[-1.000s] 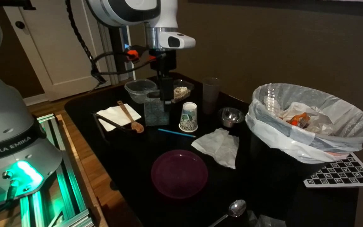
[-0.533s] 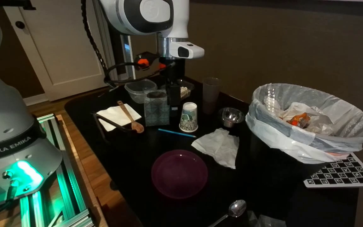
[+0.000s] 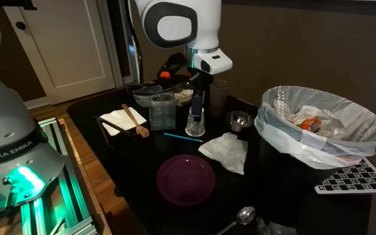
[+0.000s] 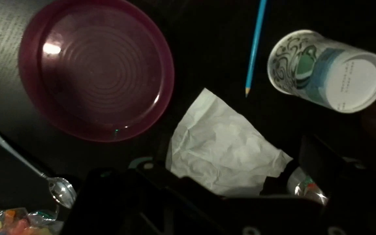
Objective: Set the cup straight
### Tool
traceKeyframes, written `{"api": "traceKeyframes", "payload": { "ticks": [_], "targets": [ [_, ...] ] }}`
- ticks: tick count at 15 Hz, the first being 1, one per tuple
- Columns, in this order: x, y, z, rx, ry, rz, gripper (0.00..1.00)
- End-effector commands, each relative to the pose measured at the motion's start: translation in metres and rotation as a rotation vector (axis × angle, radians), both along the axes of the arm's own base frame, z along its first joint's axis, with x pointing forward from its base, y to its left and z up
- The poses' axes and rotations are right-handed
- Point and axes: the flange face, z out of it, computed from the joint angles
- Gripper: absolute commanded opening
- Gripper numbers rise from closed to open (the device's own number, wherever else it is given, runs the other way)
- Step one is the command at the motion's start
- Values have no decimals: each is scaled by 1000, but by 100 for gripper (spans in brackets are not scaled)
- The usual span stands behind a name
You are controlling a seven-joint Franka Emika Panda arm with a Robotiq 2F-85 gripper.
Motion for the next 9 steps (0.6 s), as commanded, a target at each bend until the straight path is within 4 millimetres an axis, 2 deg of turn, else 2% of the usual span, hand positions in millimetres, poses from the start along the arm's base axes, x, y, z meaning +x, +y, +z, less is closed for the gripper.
{"api": "traceKeyframes", "payload": {
  "ticks": [1,5,9],
  "targets": [
    [28,-1,-31,44,-21,-94,100],
    [53,4,-57,106,-4,-149,100],
    [76,10,-74,160,2,-178,100]
  ]
}}
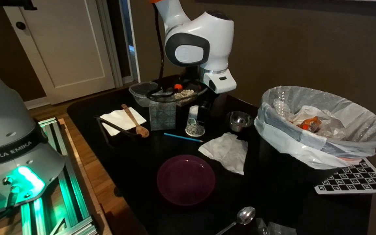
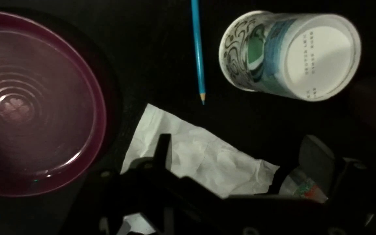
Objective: Set the cup straight
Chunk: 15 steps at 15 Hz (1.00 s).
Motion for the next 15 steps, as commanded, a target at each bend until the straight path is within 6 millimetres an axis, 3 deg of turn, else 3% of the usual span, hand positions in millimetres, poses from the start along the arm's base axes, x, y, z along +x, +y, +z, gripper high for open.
{"api": "traceKeyframes", "payload": {
  "ticks": [1,7,15],
  "targets": [
    [25,4,-20,53,8,-17,100],
    [46,18,-38,144,61,2,100],
    [58,14,-48,245,142,8,100]
  ]
}}
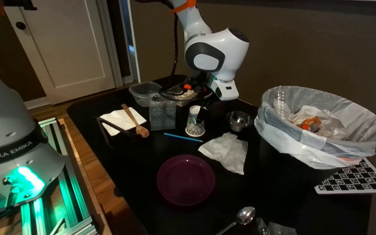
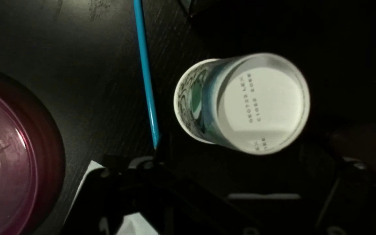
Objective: Set the cup straight
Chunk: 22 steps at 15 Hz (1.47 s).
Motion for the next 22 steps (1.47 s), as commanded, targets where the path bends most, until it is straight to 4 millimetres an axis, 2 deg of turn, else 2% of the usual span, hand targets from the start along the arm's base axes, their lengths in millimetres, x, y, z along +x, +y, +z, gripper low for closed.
{"api": "traceKeyframes", "payload": {
  "ticks": [1,3,5,7,11,12,18,22],
  "targets": [
    [8,-5,-9,72,26,-6,100],
    [10,-6,-10,99,36,-14,99],
    [13,-7,-10,122,43,-20,89],
    [15,-8,-10,138,49,-24,70],
    [17,-9,-8,146,53,-31,38],
    [17,-9,-6,142,53,-31,34],
    [4,3,7,57,42,1,38],
    [0,15,13,-30,9,35,32]
  ]
}}
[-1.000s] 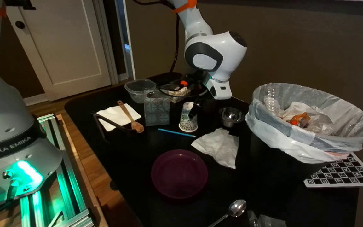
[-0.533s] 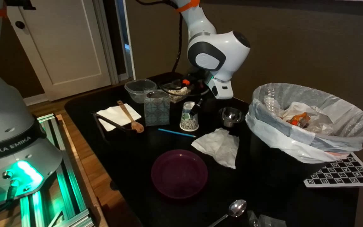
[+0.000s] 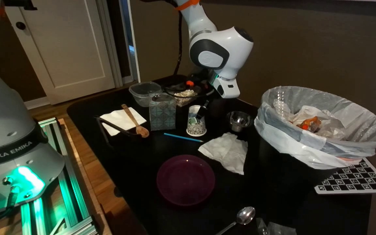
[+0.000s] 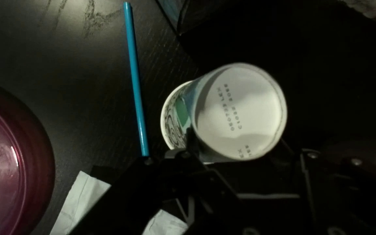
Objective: Set the cup straight
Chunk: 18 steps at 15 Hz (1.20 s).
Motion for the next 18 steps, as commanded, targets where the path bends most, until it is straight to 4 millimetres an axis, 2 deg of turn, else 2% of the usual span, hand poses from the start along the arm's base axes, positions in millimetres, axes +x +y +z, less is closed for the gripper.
{"api": "traceKeyframes", "payload": {
  "ticks": [1,9,18],
  "targets": [
    [-13,13,9,-106,-38,25,31],
    [-20,36,13,-322,-177,41,31],
    [-30,44,16,-426,-257,36,31]
  ]
}}
